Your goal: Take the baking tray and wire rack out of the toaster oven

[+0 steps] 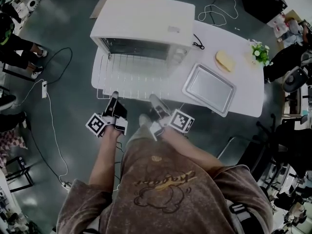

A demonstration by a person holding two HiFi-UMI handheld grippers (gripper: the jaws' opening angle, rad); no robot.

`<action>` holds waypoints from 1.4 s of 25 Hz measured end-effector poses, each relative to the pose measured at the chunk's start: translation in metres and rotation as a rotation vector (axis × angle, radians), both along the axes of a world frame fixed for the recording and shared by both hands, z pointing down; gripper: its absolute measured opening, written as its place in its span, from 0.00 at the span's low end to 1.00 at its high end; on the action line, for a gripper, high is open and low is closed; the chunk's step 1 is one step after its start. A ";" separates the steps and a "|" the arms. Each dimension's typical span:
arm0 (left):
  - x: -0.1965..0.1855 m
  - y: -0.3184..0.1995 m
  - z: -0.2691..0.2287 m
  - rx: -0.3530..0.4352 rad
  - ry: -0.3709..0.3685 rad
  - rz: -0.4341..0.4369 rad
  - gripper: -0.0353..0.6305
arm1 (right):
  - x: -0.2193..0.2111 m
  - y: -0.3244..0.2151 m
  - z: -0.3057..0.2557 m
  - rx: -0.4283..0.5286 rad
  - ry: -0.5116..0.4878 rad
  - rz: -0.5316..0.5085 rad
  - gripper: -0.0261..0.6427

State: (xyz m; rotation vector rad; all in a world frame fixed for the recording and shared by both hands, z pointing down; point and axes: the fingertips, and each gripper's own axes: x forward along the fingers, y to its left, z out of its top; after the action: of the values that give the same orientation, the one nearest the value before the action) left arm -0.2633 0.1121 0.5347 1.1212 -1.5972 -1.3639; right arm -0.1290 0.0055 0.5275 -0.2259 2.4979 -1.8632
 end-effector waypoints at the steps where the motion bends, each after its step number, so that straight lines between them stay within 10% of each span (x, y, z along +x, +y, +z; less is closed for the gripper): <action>1: 0.006 0.004 -0.001 0.002 0.002 -0.002 0.06 | 0.005 0.004 -0.002 0.010 -0.009 -0.009 0.06; 11: 0.082 -0.008 -0.020 0.027 0.002 0.082 0.06 | 0.088 0.001 -0.016 0.027 -0.012 0.072 0.06; 35: 0.261 -0.179 -0.021 0.034 -0.006 0.599 0.06 | 0.297 -0.088 -0.014 0.037 0.011 0.594 0.06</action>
State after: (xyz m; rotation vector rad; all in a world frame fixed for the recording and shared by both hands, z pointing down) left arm -0.0027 -0.0667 0.5138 1.4723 -1.1069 -0.9850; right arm 0.1679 -0.0824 0.5138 -0.8653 2.1314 -1.5623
